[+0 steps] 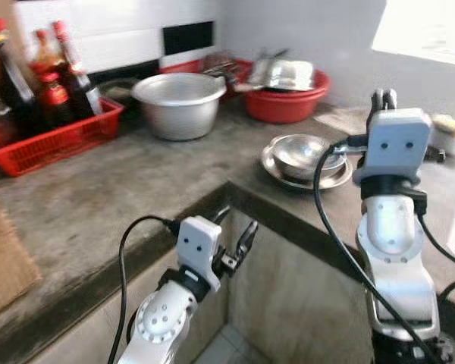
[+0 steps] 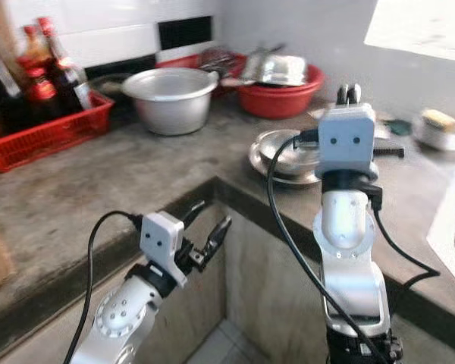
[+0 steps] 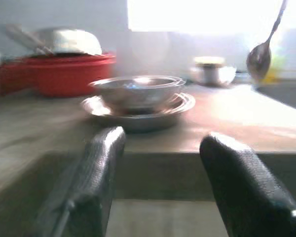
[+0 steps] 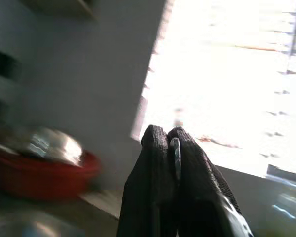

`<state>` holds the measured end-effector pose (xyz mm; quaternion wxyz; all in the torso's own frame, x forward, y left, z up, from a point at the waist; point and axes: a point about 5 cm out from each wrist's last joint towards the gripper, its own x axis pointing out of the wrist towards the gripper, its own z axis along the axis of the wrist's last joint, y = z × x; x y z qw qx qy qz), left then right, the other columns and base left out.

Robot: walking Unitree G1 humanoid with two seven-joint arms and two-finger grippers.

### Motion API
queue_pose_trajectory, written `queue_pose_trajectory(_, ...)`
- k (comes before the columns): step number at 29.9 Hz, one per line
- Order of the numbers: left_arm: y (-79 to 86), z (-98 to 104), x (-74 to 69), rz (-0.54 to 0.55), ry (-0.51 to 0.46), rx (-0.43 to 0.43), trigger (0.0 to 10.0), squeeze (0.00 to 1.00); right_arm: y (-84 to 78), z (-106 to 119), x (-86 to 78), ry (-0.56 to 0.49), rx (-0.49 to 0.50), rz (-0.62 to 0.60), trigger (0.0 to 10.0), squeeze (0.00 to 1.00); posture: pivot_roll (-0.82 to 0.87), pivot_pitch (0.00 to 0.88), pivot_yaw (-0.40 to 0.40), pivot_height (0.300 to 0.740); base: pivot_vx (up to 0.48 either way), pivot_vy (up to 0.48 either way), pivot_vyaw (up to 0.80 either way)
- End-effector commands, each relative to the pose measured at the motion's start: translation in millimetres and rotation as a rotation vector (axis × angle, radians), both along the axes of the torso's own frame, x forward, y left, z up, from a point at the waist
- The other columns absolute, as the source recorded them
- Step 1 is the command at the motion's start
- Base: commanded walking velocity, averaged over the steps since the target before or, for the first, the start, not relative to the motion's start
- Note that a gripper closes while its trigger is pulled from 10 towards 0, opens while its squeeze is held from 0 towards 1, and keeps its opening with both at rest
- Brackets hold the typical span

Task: Kitchen organization

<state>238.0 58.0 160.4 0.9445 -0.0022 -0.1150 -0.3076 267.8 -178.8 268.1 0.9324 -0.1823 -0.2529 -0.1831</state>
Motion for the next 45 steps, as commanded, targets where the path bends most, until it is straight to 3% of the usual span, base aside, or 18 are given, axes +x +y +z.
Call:
queue_pose_trajectory(1, 2.0, -1, -0.2, 0.0, 0.006, 0.008, 10.0, 0.0, 5.5, 3, -5.2, -0.02, 0.0, 0.003, 10.0, 0.0, 0.06, 0.0, -0.016, 0.74, 0.0, 0.48, -0.79)
queue_pose_trajectory(15, 2.8, -4, 0.9, 0.0, 0.014, 0.024, 10.0, 0.0, 9.1, -7, -8.2, 0.024, -0.016, 0.002, 10.0, 0.0, 0.06, 0.0, -0.016, 0.74, 0.0, 0.0, -0.79)
queue_pose_trajectory(25, 1.3, -6, 2.9, 0.003, 0.017, 0.039, 10.0, 0.0, 13.4, -11, -7.7, 0.042, -0.02, 0.017, 10.0, 0.0, 0.05, 0.0, -0.011, 0.74, 0.0, 0.405, -0.79)
queue_pose_trajectory(33, 2.3, -6, 2.8, 0.014, 0.004, 0.062, 10.0, 0.0, 17.7, -17, -6.7, 0.072, -0.024, 0.04, 10.0, 0.0, 0.06, 0.0, -0.012, 0.74, 0.0, 0.0, 0.0)
queue_pose_trajectory(45, 1.9, -8, 0.8, 0.011, 0.001, 0.074, 10.0, 0.0, 18.7, -17, -6.2, 0.074, -0.024, 0.04, 10.0, 0.0, 0.06, 0.0, -0.015, 0.74, 0.132, -0.401, 0.0)
